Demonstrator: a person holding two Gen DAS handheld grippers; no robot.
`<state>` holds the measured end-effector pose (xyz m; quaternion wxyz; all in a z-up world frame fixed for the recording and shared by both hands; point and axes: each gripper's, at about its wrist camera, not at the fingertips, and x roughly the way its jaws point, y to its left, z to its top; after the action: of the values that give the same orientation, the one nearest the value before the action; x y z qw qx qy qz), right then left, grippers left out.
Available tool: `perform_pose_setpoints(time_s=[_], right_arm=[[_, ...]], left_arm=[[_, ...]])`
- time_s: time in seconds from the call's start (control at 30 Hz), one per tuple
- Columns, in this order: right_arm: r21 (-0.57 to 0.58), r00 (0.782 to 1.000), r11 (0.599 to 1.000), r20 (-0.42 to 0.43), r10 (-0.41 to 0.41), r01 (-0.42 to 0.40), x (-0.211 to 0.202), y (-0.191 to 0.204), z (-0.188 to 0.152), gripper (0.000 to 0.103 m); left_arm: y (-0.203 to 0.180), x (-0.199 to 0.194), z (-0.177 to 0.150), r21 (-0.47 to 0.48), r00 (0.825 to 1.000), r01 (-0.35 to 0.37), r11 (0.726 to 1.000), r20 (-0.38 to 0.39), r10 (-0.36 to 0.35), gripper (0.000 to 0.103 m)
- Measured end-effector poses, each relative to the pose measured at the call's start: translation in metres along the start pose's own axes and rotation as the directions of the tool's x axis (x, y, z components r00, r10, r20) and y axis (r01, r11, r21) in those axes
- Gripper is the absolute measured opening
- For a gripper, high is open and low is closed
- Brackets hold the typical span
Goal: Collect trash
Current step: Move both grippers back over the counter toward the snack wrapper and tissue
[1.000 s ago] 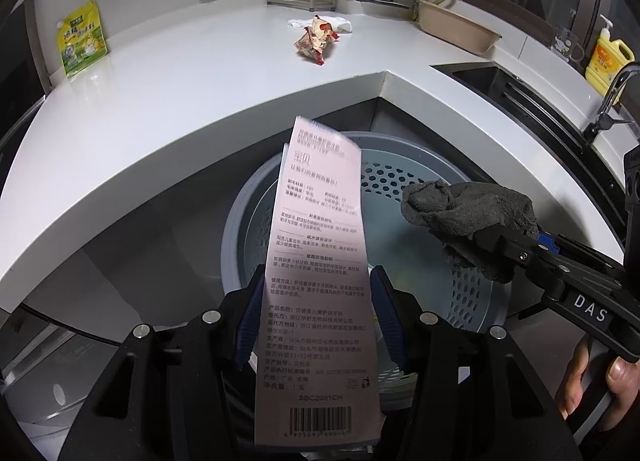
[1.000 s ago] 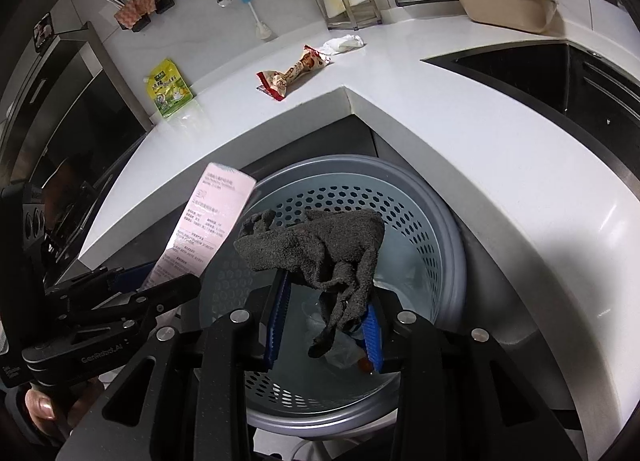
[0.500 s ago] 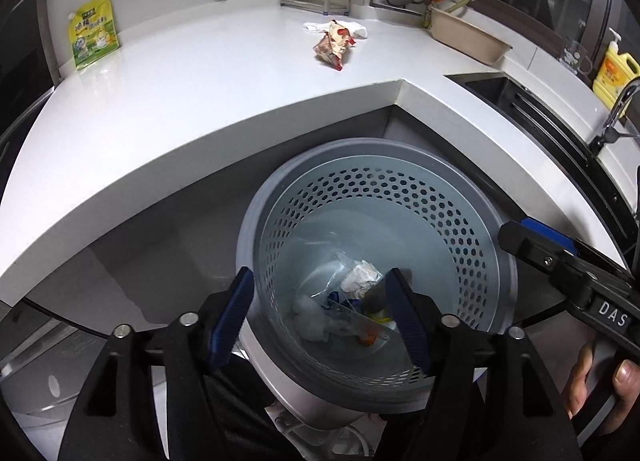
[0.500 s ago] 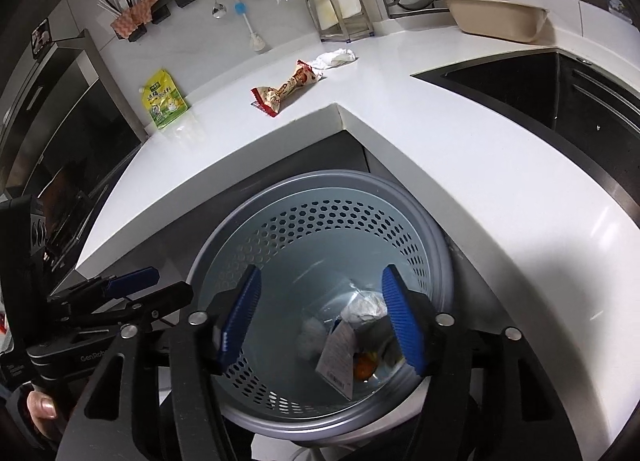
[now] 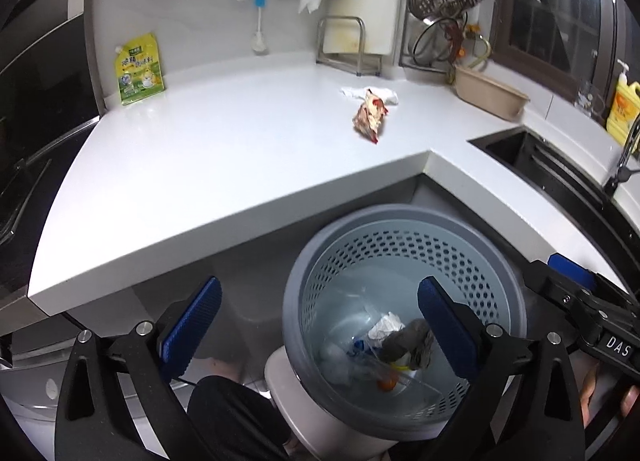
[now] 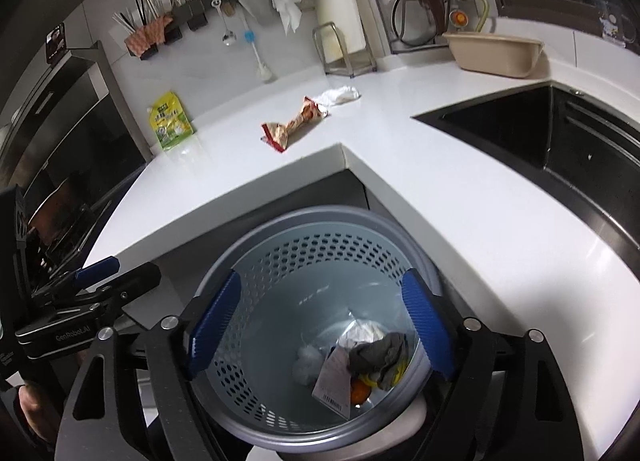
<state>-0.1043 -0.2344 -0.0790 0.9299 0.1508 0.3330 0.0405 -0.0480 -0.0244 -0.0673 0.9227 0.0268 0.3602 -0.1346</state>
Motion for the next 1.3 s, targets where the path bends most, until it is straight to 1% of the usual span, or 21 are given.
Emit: perform_pose_setpoints(time_s=[0.07, 0.17, 0.27, 0.33, 0.4, 0.5, 0.57, 0.63, 0.7, 0.83, 0.93, 1.03, 1.13, 1.3], right_arm=[[-0.011, 1.000, 1.000, 0.007, -0.003, 0.003, 0.000, 0.002, 0.003, 0.080], [-0.056, 0.999, 0.998, 0.027, -0.021, 0.022, 0.000, 0.008, 0.012, 0.080], [-0.079, 0.998, 0.996, 0.053, -0.031, 0.035, -0.001, 0.010, 0.023, 0.080], [-0.092, 0.995, 0.995, 0.087, -0.042, 0.050, -0.003, 0.011, 0.037, 0.080], [-0.104, 0.992, 0.993, 0.120, -0.049, 0.061, -0.006, 0.013, 0.053, 0.080], [-0.118, 0.986, 0.990, 0.159, -0.057, 0.076, -0.009, 0.015, 0.075, 0.080], [-0.131, 0.983, 0.988, 0.177, -0.056, 0.080, -0.010, 0.017, 0.090, 0.080], [-0.144, 0.980, 0.987, 0.194, -0.047, 0.076, -0.008, 0.019, 0.106, 0.080], [-0.145, 0.978, 0.987, 0.203, -0.042, 0.073, -0.004, 0.019, 0.119, 0.080], [-0.175, 0.977, 0.980, 0.203, -0.059, 0.095, 0.014, 0.018, 0.142, 0.080], [-0.183, 0.979, 0.978, 0.191, -0.069, 0.104, 0.026, 0.013, 0.157, 0.080], [-0.165, 0.984, 0.981, 0.164, -0.076, 0.103, 0.041, 0.003, 0.176, 0.080], [-0.143, 0.979, 0.983, 0.182, -0.088, 0.115, 0.052, -0.009, 0.192, 0.080], [-0.123, 0.969, 0.980, 0.212, -0.128, 0.156, 0.074, -0.029, 0.208, 0.080]], left_arm=[[0.003, 0.000, 0.005, -0.014, 1.000, -0.018, 1.000, 0.008, 0.018, 0.097], [0.008, -0.003, 0.013, -0.034, 0.999, -0.021, 0.999, 0.036, 0.022, 0.097], [0.011, -0.006, 0.026, -0.055, 0.996, -0.035, 0.998, 0.083, 0.040, 0.097], [0.011, -0.005, 0.037, -0.050, 0.992, -0.061, 0.997, 0.103, 0.066, 0.097], [0.009, 0.001, 0.052, -0.030, 0.992, -0.075, 0.997, 0.101, 0.078, 0.097], [0.009, 0.006, 0.071, -0.027, 0.992, -0.068, 0.997, 0.106, 0.070, 0.097], [0.010, 0.009, 0.084, -0.041, 0.991, -0.041, 0.998, 0.125, 0.046, 0.097], [0.009, 0.013, 0.096, -0.038, 0.991, -0.035, 0.999, 0.131, 0.039, 0.097], [0.006, 0.017, 0.108, -0.023, 0.990, -0.048, 0.999, 0.133, 0.051, 0.097], [-0.001, 0.026, 0.130, 0.018, 0.985, -0.082, 0.996, 0.155, 0.078, 0.097], [-0.001, 0.032, 0.146, 0.018, 0.979, -0.106, 0.994, 0.179, 0.101, 0.097], [0.003, 0.043, 0.159, -0.015, 0.979, -0.092, 0.996, 0.180, 0.093, 0.097], [0.003, 0.055, 0.168, -0.021, 0.981, -0.069, 0.997, 0.182, 0.071, 0.097], [-0.003, 0.085, 0.174, -0.018, 0.991, -0.044, 0.999, 0.123, 0.046, 0.097]])
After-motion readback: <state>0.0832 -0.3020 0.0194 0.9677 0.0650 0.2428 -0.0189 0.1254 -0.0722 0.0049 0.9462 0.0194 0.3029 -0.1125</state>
